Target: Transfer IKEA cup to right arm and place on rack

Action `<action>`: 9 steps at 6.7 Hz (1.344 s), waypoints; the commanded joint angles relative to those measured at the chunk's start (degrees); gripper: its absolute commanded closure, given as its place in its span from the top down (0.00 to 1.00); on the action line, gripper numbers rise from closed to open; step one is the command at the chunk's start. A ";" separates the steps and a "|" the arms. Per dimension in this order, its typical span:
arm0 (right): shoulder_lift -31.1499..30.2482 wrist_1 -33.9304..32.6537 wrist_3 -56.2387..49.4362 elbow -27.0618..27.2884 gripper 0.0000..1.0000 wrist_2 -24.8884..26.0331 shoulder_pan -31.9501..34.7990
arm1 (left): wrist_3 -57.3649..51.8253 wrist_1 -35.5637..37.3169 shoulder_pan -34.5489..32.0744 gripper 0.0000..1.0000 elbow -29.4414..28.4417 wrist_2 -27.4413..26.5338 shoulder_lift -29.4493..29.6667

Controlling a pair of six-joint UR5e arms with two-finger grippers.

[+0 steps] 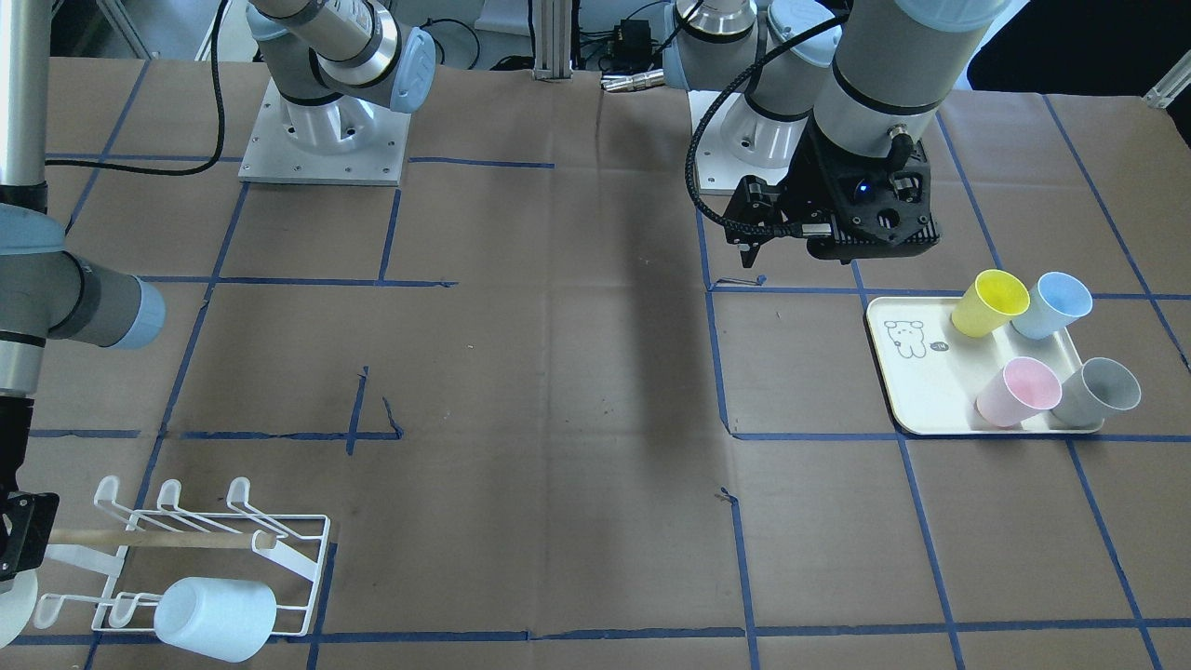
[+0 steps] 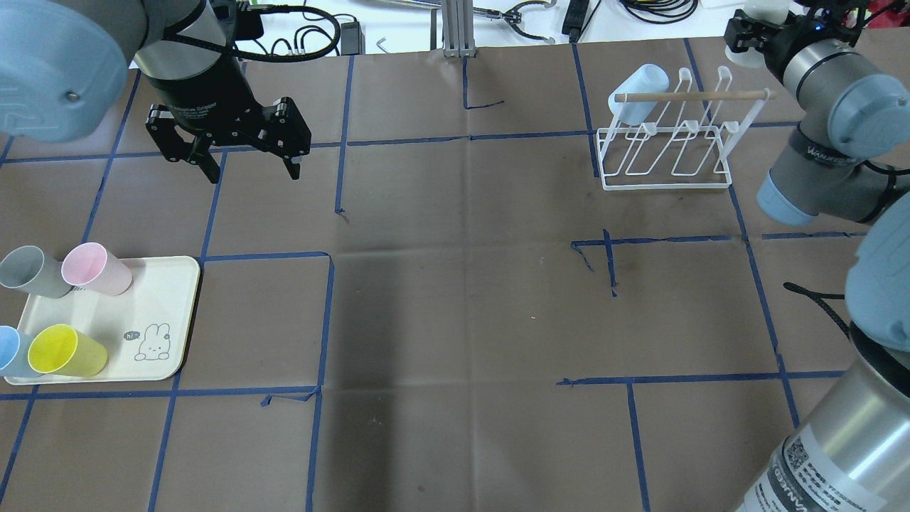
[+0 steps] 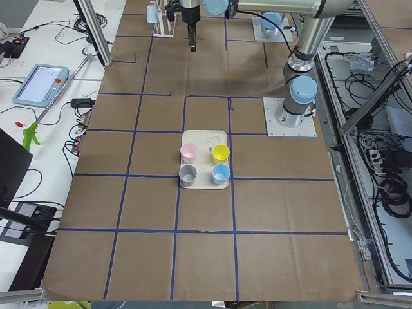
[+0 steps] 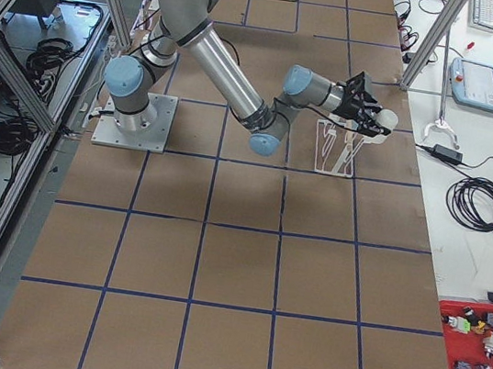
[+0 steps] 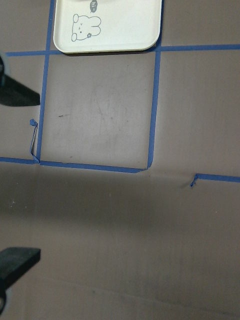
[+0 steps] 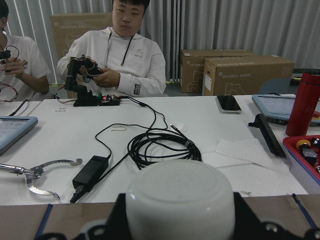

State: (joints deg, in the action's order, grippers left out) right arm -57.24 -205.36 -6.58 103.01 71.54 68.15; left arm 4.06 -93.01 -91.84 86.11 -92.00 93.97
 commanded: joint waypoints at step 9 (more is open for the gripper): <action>3.18 -5.14 0.17 2.64 0.48 1.23 1.81 | -3.71 0.90 2.27 0.99 0.38 2.44 -0.19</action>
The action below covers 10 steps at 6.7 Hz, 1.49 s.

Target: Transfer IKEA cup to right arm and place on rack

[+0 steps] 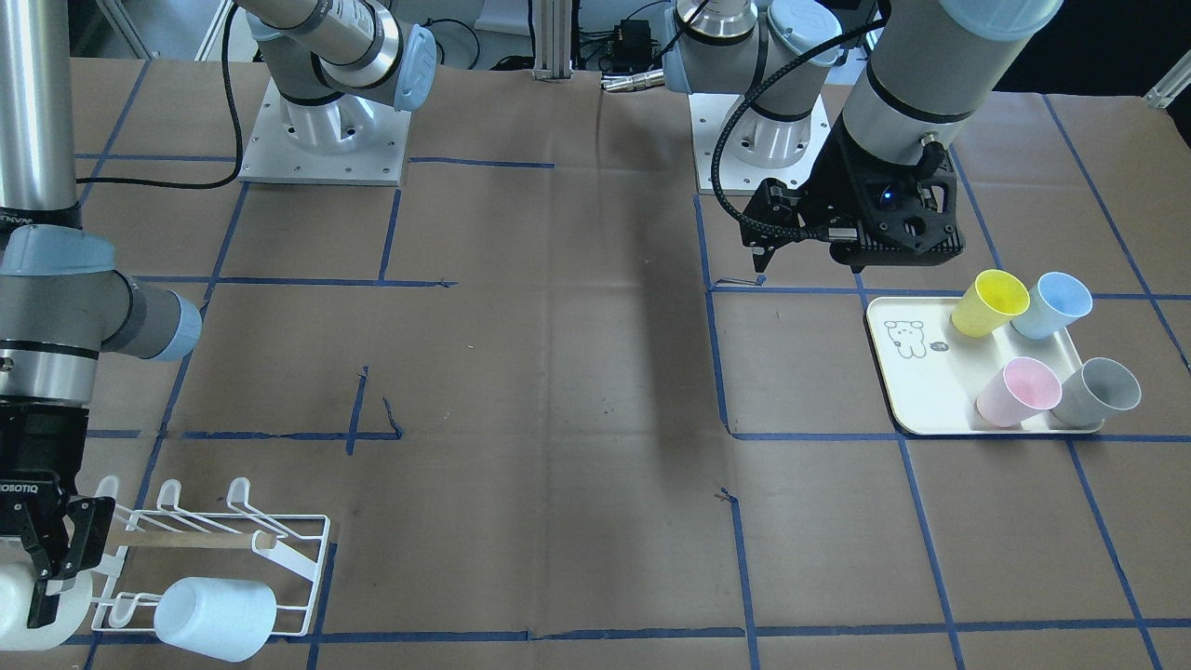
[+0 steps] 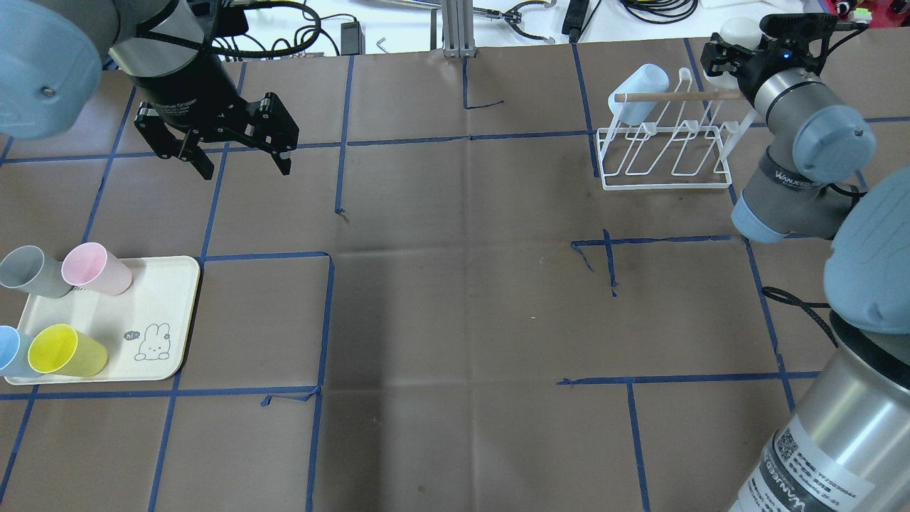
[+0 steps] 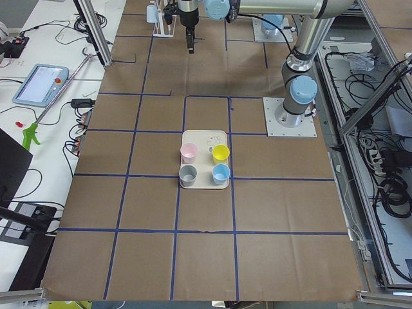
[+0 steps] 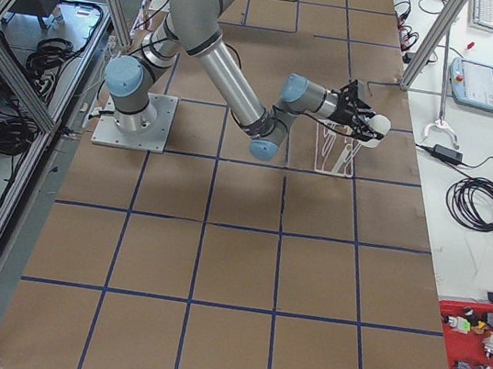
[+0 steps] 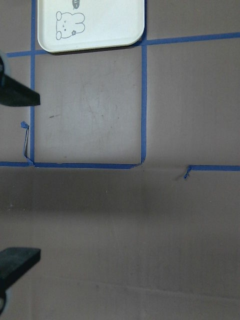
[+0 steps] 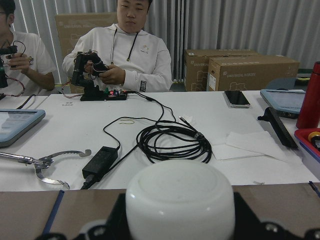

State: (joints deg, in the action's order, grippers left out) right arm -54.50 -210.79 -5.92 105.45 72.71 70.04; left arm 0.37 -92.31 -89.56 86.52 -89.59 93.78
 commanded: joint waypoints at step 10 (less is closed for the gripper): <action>-17.71 39.30 0.04 -2.95 1.00 0.24 0.36 | 0.60 0.29 -0.09 0.99 -0.04 0.03 0.00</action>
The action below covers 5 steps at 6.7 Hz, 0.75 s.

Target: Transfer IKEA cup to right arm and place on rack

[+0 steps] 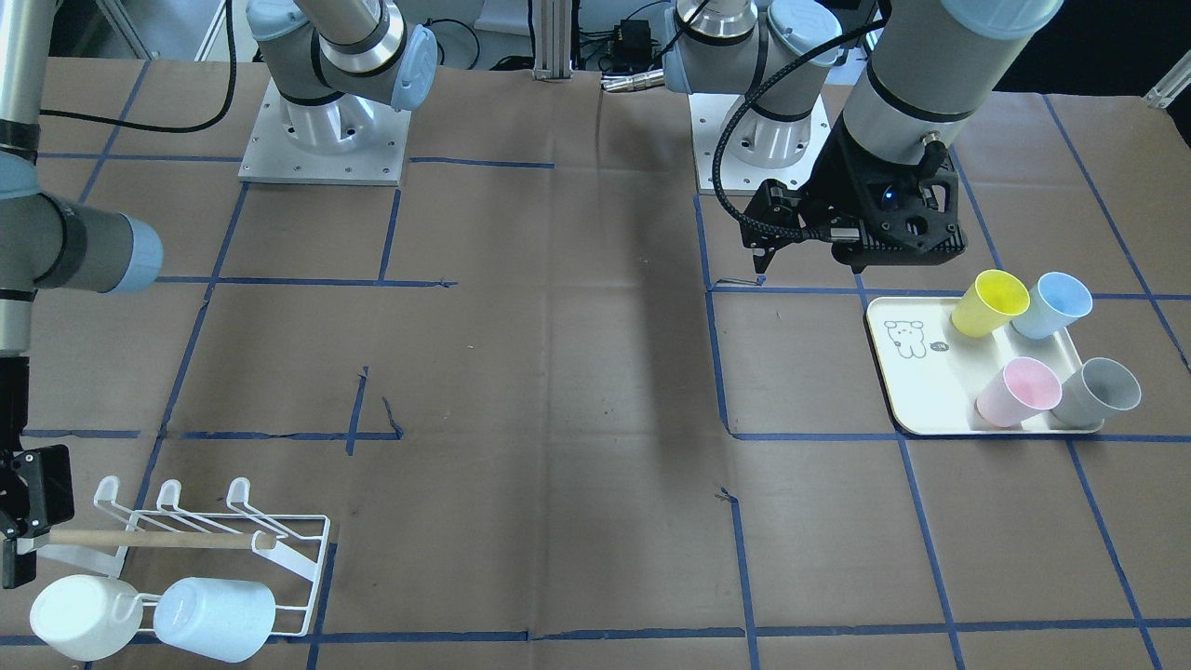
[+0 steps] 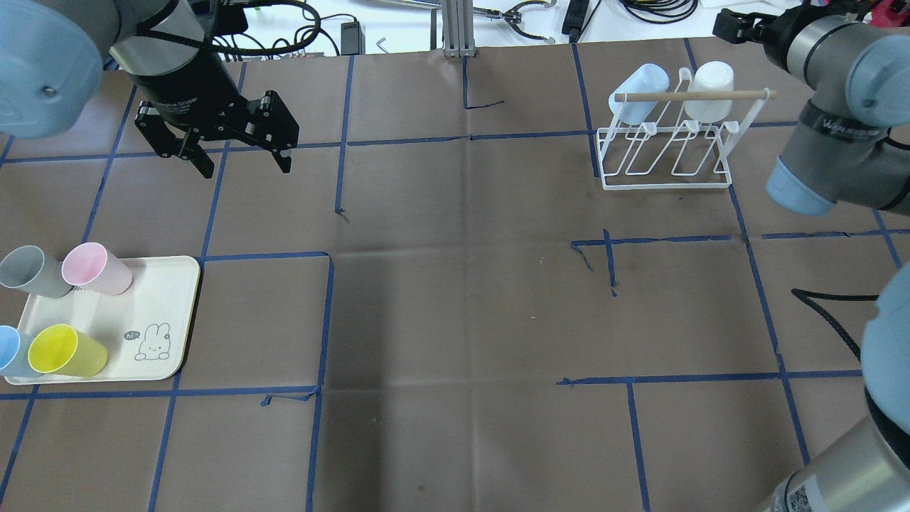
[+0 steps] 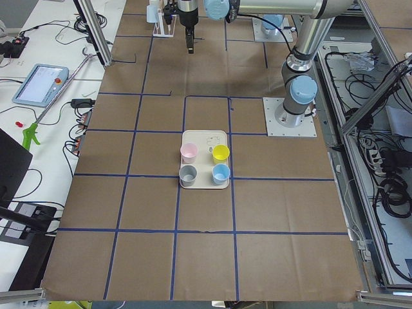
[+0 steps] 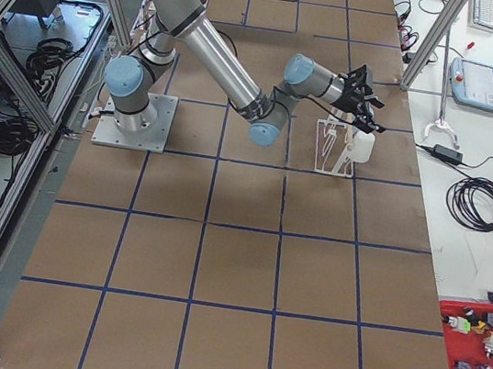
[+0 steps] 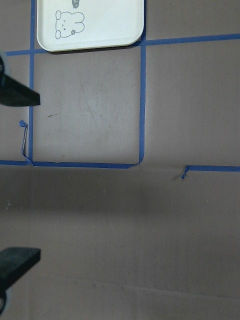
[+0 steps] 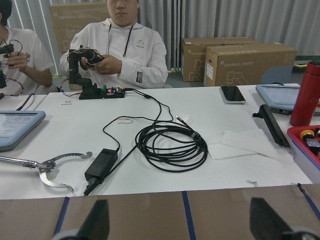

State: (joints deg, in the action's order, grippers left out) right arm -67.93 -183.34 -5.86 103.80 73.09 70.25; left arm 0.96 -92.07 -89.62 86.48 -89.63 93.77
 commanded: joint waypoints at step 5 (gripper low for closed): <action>-13.96 57.83 0.15 -8.08 1.00 12.76 7.87 | 0.01 -0.04 -0.03 0.99 0.00 -0.02 0.01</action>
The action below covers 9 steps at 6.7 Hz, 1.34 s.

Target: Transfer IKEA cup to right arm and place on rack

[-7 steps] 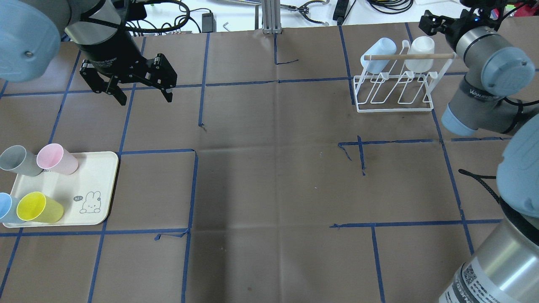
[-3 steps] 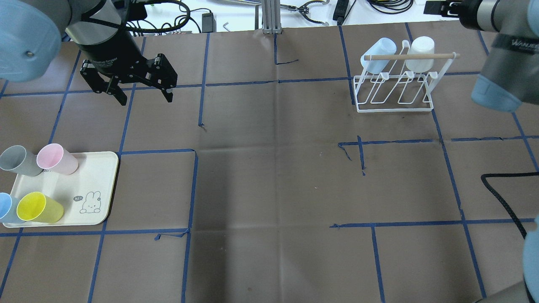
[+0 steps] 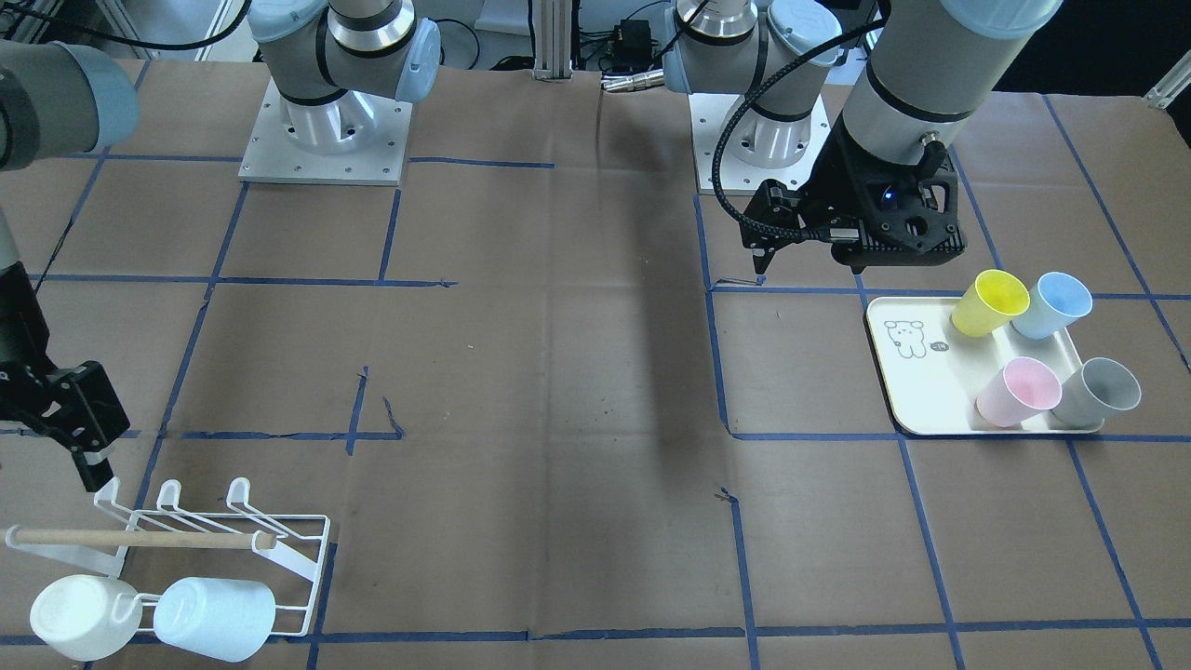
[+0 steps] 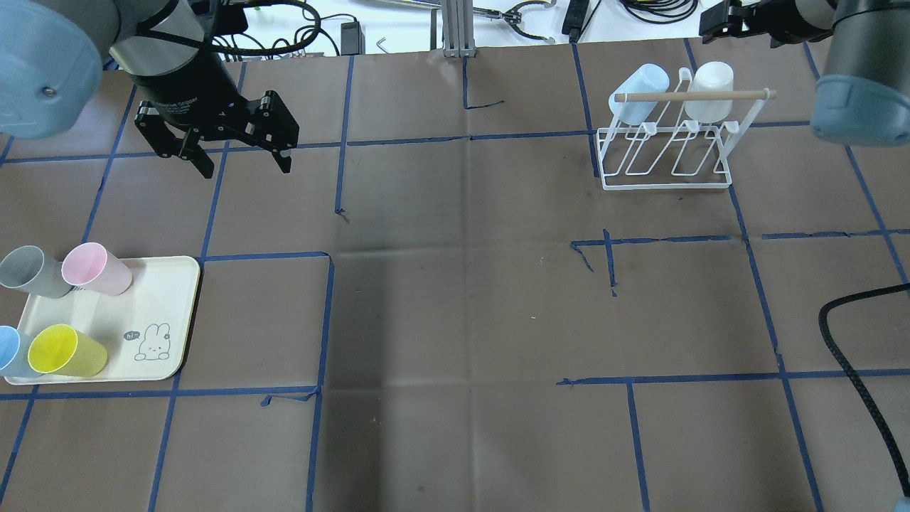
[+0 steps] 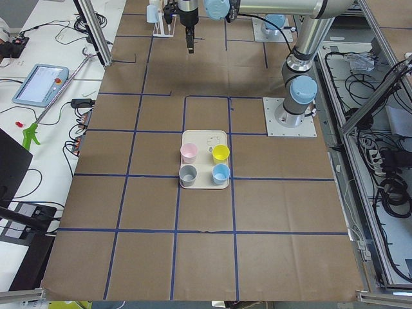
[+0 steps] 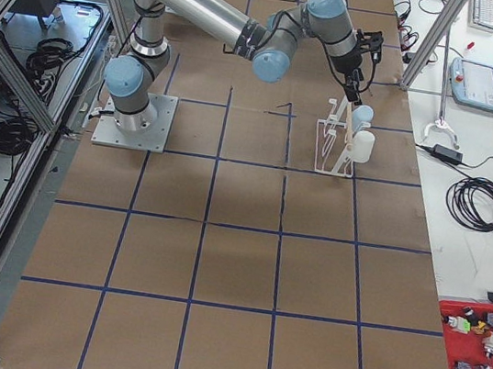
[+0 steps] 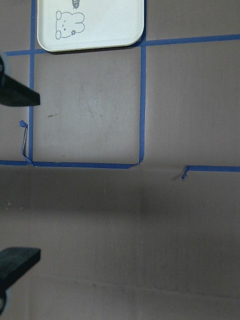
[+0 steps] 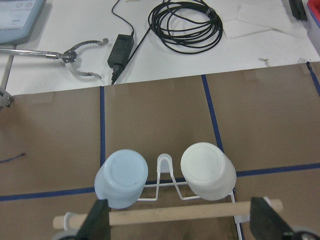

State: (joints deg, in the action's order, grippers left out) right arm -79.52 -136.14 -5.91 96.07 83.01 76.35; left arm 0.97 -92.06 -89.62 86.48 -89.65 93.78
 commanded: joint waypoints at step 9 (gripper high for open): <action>-12.04 42.01 7.58 -7.67 1.00 5.84 14.43 | 0.26 -0.05 -0.03 0.99 0.00 0.00 0.00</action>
State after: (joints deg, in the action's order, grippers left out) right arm -89.65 -94.59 1.55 87.45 88.47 89.33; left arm 1.20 -92.05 -89.65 86.48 -89.65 93.78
